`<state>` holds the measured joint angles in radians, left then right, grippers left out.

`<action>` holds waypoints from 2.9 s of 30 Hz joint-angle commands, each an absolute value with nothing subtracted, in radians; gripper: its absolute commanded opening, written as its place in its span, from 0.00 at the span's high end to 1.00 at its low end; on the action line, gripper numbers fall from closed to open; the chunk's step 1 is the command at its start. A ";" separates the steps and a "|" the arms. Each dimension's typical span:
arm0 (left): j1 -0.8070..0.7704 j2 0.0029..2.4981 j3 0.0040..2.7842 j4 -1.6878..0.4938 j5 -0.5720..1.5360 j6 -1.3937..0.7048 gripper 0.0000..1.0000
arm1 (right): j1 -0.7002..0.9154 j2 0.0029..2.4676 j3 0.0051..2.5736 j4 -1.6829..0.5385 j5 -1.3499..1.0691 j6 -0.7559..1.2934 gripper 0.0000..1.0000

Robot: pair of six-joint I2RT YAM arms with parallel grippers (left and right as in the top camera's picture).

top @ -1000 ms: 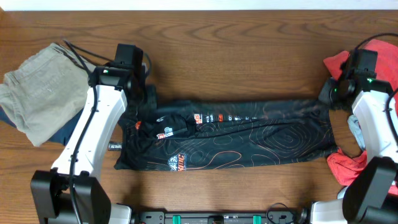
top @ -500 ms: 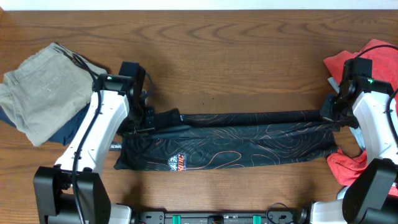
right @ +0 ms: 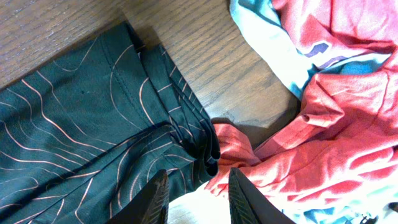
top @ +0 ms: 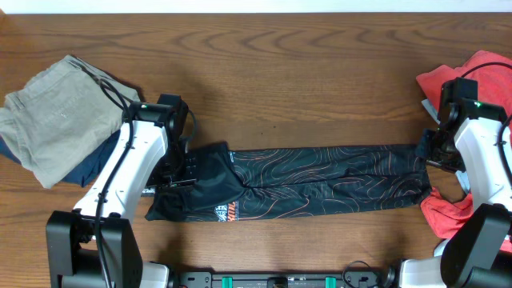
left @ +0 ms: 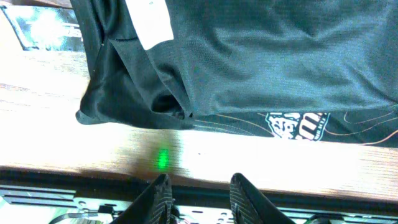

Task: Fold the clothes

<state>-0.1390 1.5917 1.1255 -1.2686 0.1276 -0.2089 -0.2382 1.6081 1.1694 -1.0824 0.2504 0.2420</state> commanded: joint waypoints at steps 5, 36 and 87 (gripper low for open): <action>-0.134 1.590 1.118 -1.228 0.120 -0.204 0.65 | -0.311 1.617 1.169 -1.077 0.114 0.132 0.44; -0.229 1.716 1.116 -0.768 0.302 -0.204 0.46 | -0.348 1.871 1.169 -1.010 0.025 0.088 0.18; -0.268 1.697 1.137 -0.986 0.407 -0.268 0.63 | -0.348 1.871 1.163 -1.002 0.030 0.058 0.18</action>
<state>-0.2993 1.7058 1.1194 -0.9691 0.4183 -0.2619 -0.3439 1.8637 1.1694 -1.0042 0.0288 0.0860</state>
